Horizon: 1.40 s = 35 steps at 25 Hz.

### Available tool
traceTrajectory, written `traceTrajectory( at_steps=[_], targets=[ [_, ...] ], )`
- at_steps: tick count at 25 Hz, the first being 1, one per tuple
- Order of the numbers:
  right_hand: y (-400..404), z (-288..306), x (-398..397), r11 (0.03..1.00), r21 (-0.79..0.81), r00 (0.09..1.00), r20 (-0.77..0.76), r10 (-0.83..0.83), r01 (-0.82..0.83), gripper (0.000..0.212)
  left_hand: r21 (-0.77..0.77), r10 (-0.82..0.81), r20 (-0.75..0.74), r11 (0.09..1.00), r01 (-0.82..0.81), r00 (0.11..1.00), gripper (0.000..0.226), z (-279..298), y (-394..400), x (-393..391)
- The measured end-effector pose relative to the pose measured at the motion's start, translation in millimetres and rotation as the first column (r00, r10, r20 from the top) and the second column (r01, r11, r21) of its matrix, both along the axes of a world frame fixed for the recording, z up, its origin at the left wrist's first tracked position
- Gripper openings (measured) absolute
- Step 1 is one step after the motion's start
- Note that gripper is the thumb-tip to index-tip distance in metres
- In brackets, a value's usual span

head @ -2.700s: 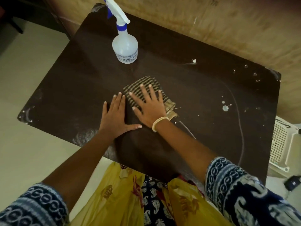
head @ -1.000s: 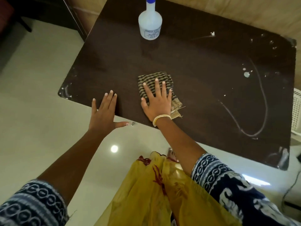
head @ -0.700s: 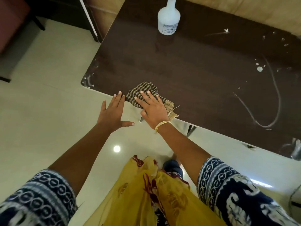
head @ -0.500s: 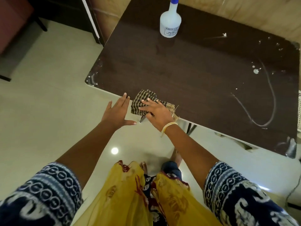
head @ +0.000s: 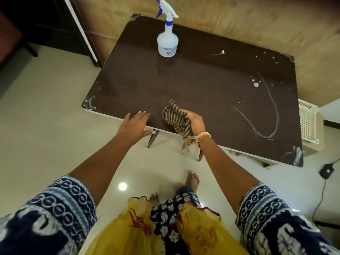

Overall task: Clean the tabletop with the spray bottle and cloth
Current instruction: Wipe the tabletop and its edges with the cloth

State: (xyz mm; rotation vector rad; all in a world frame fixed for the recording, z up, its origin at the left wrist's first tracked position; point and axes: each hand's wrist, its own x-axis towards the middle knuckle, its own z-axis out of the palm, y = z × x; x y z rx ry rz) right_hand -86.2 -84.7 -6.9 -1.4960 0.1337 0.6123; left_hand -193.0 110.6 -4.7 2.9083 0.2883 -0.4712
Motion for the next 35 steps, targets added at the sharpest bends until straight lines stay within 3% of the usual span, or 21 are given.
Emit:
traceTrajectory(
  at_steps=[2,5,9,13,15,16,18,20,21,23,25,26,31,33,35],
  targets=[
    [-11,1,18,0.948,0.212,0.936,-0.311,-0.166,0.239,0.029,-0.036,0.014,0.036,0.999,-0.013,0.999,0.067,4,-11,20],
    [-25,7,52,0.877,0.302,0.87,-0.443,-0.217,0.373,0.034,-0.056,0.004,0.07,0.998,0.0,0.998,0.06,6,-31,59],
    [-46,15,110,0.821,0.377,0.858,-0.457,-0.237,0.428,0.049,-0.054,-0.028,0.086,0.998,0.033,0.996,0.056,6,-54,124],
    [-58,10,184,0.846,0.31,0.854,-0.441,-0.277,0.434,0.039,-0.073,-0.016,0.086,0.997,0.022,0.996,0.055,0,-76,196],
    [-59,12,226,0.886,0.179,0.883,-0.296,-0.365,0.427,0.037,-0.092,0.016,0.086,0.996,-0.008,0.996,0.055,-1,-86,235],
    [-59,15,245,0.91,0.063,0.907,-0.136,-0.399,0.41,0.035,-0.102,0.028,0.086,0.995,-0.02,0.996,0.056,-1,-90,253],
    [-56,26,277,0.91,-0.223,0.926,0.231,-0.299,0.349,0.034,-0.117,0.054,0.083,0.992,-0.044,0.995,0.055,-1,-96,285],
    [-48,24,304,0.857,-0.432,0.861,0.507,-0.025,0.279,0.042,-0.121,0.096,0.102,0.989,-0.083,0.99,0.055,-5,-99,314],
    [-41,20,316,0.803,-0.551,0.806,0.569,0.162,0.227,0.046,-0.108,0.115,0.117,0.989,-0.103,0.986,0.056,-8,-100,325],
    [-24,-4,336,0.571,-0.817,0.713,0.446,0.541,0.078,0.054,-0.057,0.143,0.131,0.989,-0.136,0.981,0.061,-15,-101,342],
    [-10,-34,351,0.351,-0.934,0.645,0.23,0.728,-0.064,0.055,-0.016,0.173,0.098,0.985,-0.172,0.98,0.07,-22,-99,357],
    [-5,-48,356,0.3,-0.95,0.614,0.183,0.768,-0.092,0.055,-0.006,0.184,0.064,0.983,-0.184,0.981,0.076,-25,-97,364],
    [10,-70,380,0.286,-0.956,0.402,0.238,0.884,-0.064,0.052,0.023,0.192,-0.085,0.981,-0.191,0.978,0.095,-39,-90,380],
    [6,-69,404,0.292,-0.956,0.444,0.25,0.86,-0.028,0.052,0.067,0.177,-0.116,0.983,-0.17,0.977,0.099,-38,-91,381],
    [-15,-68,436,0.294,-0.955,0.604,0.248,0.758,0.023,0.052,0.114,0.16,-0.143,0.983,-0.144,0.977,0.103,-36,-93,383]
  ],
)
